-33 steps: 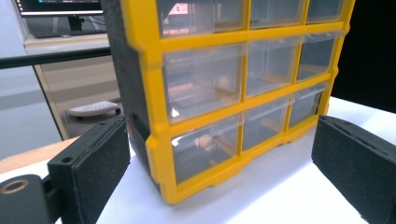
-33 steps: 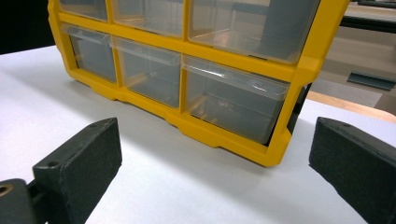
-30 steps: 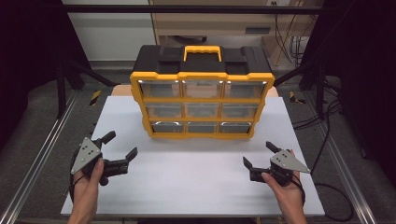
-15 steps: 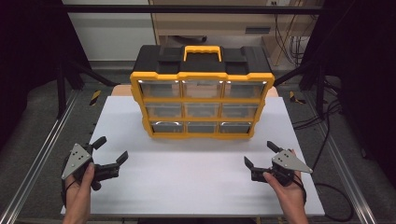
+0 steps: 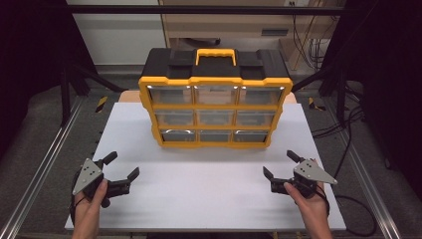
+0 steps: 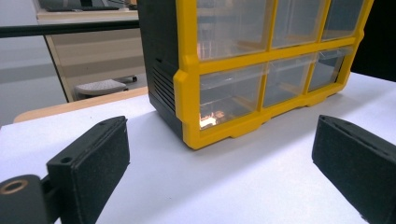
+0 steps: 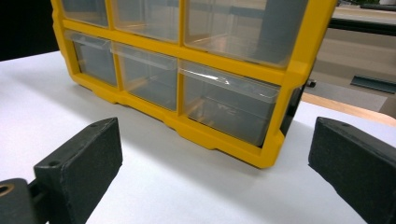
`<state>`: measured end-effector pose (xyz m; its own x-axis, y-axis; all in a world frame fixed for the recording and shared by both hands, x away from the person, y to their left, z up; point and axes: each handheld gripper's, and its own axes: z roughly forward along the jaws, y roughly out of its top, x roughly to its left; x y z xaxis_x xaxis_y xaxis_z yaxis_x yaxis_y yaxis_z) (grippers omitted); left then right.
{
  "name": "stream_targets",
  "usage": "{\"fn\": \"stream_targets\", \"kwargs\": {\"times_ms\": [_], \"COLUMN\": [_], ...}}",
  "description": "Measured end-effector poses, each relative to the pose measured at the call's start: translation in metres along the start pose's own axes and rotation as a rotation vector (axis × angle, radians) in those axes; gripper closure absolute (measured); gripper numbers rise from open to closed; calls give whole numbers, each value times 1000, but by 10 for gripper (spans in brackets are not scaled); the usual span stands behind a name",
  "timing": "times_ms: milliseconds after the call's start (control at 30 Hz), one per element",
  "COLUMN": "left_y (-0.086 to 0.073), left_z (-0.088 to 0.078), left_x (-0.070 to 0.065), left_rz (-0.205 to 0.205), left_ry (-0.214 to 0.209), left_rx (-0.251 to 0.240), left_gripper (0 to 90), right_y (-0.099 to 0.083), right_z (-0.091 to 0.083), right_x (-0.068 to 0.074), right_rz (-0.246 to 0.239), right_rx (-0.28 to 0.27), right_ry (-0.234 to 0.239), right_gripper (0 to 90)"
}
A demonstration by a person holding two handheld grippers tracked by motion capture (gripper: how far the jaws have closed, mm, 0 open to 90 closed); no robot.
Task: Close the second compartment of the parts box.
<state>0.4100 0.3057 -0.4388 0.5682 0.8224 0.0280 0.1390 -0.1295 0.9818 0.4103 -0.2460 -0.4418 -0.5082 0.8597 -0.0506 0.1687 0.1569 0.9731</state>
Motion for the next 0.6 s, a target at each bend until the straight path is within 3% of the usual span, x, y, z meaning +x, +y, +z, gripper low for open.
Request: {"fn": "stream_targets", "kwargs": {"times_ms": [600], "left_y": [-13], "left_z": [8], "left_x": [-13], "left_rz": [-19], "left_ry": [-43], "left_rx": [13], "left_gripper": [41], "right_y": [-3], "right_z": [1], "right_x": [-6], "right_rz": [47], "right_rx": [-23], "right_ry": [-12], "right_gripper": [37]}}
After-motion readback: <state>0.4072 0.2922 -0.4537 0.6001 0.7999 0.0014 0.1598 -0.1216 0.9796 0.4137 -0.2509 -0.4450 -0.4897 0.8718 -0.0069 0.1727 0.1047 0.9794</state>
